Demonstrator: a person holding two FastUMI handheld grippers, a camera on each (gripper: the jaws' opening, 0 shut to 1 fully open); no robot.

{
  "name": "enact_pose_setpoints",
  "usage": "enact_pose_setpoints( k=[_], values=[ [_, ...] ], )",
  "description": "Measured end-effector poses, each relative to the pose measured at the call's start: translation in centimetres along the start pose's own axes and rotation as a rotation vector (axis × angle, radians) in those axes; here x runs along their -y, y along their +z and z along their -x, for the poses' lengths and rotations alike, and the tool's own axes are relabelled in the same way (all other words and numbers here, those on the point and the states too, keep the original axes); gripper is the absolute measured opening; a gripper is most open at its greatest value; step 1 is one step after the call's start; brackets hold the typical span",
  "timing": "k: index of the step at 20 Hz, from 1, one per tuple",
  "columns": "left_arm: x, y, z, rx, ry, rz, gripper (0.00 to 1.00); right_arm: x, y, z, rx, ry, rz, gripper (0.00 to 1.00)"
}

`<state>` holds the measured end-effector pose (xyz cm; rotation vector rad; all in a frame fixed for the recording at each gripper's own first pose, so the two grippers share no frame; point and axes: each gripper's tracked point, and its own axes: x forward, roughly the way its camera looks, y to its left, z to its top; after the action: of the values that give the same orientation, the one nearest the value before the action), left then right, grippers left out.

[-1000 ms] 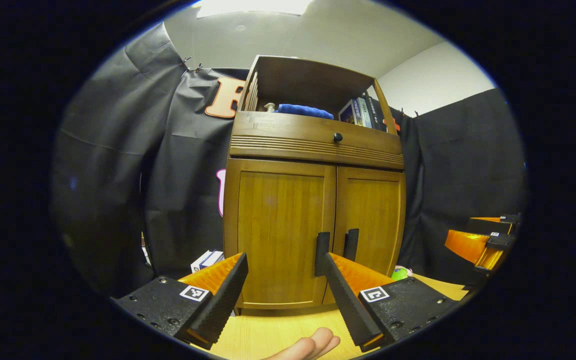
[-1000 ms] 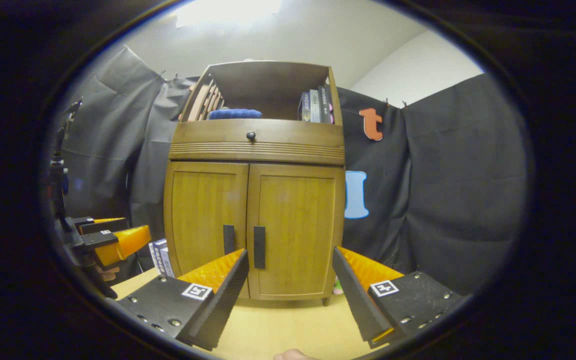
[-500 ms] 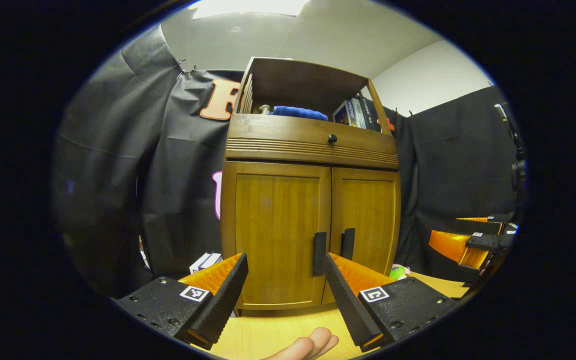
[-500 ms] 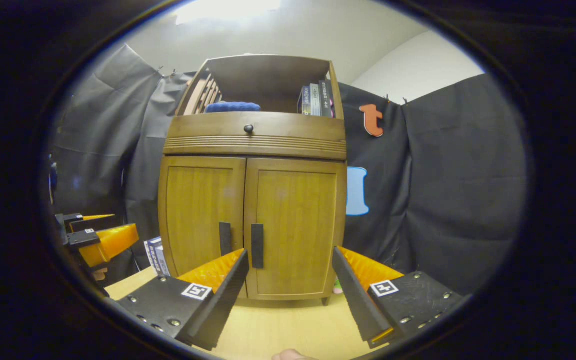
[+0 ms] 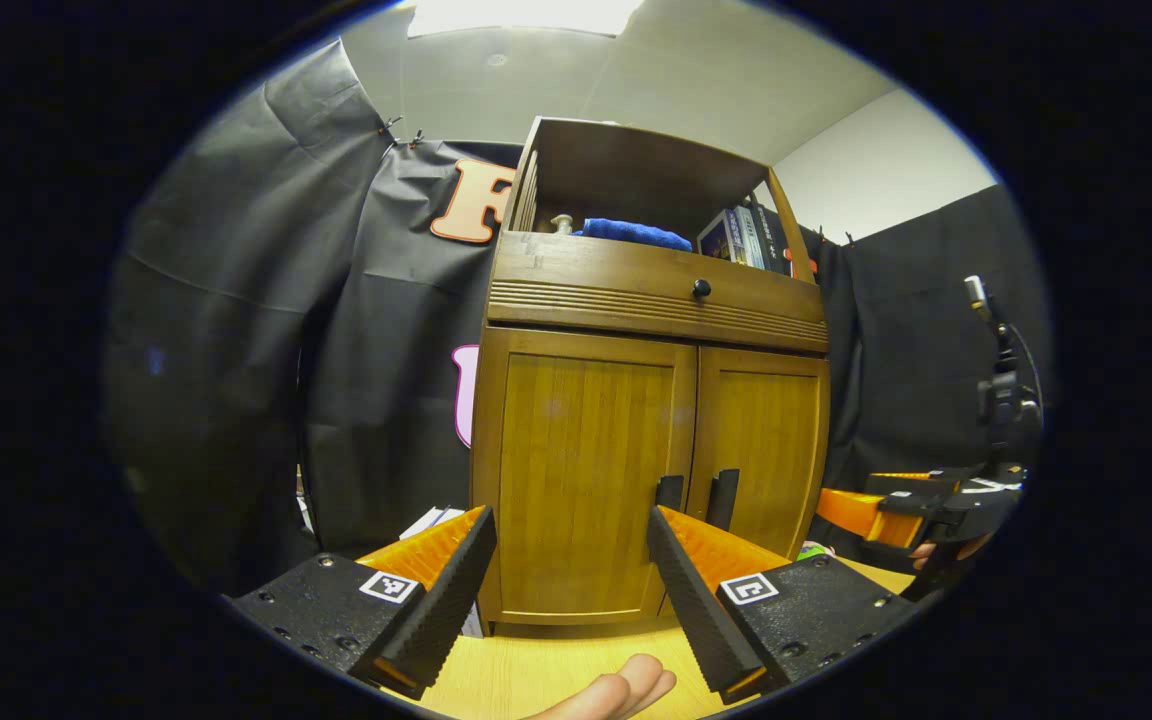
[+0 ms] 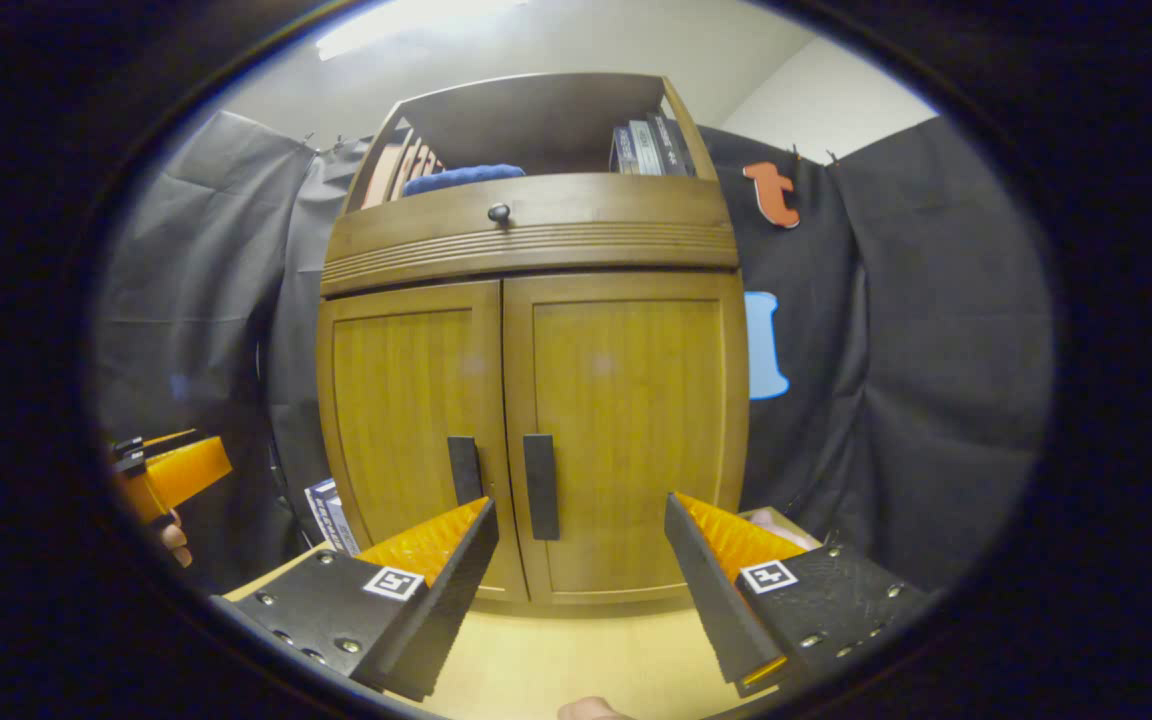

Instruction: Open the right door of the double-door shoe cabinet with the right hand, and open the left door with the left hand.

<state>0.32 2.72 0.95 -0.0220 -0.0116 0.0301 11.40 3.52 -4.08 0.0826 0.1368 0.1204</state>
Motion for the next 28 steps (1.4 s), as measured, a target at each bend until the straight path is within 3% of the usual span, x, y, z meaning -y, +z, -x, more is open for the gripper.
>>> enact_pose_setpoints(
  k=[4, 5, 7, 8, 10, 16, 19, 21, 23, 24, 25, 26, 27, 28],
  values=[
    [0.0, -0.6, -0.3, -0.020, -0.012, -0.019, 0.94, -2.7, -0.3, -4.4, -0.006, 0.071, 0.028, 0.96],
    [-0.1, -0.7, -0.5, -0.023, -0.008, -0.019, 0.94, -3.4, -0.3, -5.4, -0.001, 0.083, 0.044, 1.00],
    [-0.1, -0.8, -0.8, -0.027, -0.001, -0.021, 0.94, -4.3, -0.3, -7.5, 0.010, 0.073, 0.086, 0.96],
    [-0.3, -0.8, -1.0, -0.027, 0.001, -0.022, 0.89, -4.3, -0.7, -8.3, 0.010, 0.054, 0.107, 0.96],
    [-0.4, -0.6, -1.5, -0.028, 0.002, -0.023, 0.89, -4.8, -2.1, -10.1, -0.008, 0.043, 0.120, 0.99],
    [-0.1, -1.0, -1.7, -0.039, -0.015, -0.021, 0.89, -5.4, -4.9, -14.0, -0.054, 0.043, 0.044, 0.99],
    [0.1, -1.2, -1.9, -0.042, -0.025, -0.019, 0.89, -5.0, -4.8, -14.1, -0.043, 0.043, 0.029, 0.46],
    [0.3, -1.4, -2.1, -0.048, -0.029, -0.019, 0.89, -4.1, -4.7, -14.1, -0.039, -0.008, 0.072, 0.43],
    [0.2, -1.6, -2.2, -0.053, -0.028, -0.022, 0.89, -4.3, -4.9, -14.1, -0.036, 0.003, 0.050, 0.15],
    [0.1, -1.6, -2.3, -0.055, -0.027, -0.023, 0.89, -4.2, -4.9, -14.2, -0.041, 0.003, 0.020, 0.12],
    [0.1, -1.6, -2.3, -0.056, -0.025, -0.024, 0.89, -4.2, -4.8, -14.0, -0.049, 0.014, -0.018, 0.21],
    [-0.1, -1.6, -2.5, -0.055, -0.020, -0.024, 0.89, -4.0, -4.8, -14.1, -0.052, 0.029, -0.052, 0.12],
    [-0.2, -1.6, -2.5, -0.054, -0.017, -0.026, 0.94, -4.0, -4.8, -14.2, -0.057, 0.048, -0.069, 0.17],
    [-0.4, -1.5, -2.6, -0.055, -0.014, -0.028, 0.89, -4.0, -4.8, -14.1, -0.057, 0.063, -0.072, 0.17]
  ],
)
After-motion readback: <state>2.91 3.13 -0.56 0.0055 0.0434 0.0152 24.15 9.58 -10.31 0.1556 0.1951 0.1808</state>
